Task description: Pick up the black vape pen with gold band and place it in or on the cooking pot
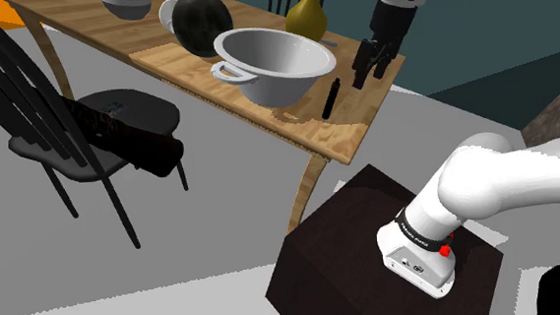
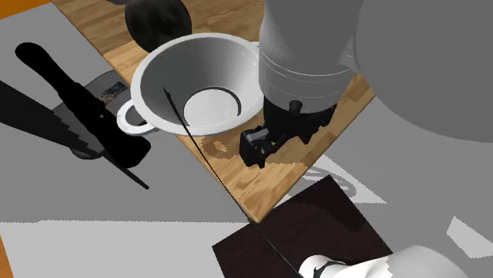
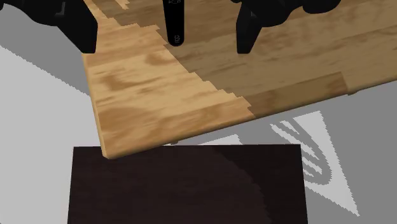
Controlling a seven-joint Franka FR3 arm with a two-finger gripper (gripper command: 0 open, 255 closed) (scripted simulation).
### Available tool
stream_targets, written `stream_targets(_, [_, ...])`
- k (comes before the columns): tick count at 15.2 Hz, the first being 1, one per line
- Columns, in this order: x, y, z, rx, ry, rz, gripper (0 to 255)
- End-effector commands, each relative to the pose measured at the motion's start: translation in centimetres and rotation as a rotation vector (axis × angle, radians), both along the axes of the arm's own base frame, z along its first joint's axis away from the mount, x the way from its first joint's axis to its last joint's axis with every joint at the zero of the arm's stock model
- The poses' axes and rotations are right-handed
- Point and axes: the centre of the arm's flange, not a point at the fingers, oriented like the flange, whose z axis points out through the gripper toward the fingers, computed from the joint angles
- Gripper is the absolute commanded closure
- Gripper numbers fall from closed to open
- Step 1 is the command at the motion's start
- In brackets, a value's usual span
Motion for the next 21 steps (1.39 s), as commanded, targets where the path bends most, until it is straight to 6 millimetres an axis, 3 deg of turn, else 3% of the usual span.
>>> stream_targets(1, [0.0,0.0,0.0,0.0,0.0,0.0,0])
stream_targets(7, [6.9,-0.5,-1.6,0.031,-0.023,-0.099,0])
stream_targets(15, [6.9,-0.6,-5.6,0.031,-0.023,-0.099,0])
stream_targets(21, [6.9,-0.6,-5.6,0.031,-0.023,-0.099,0])
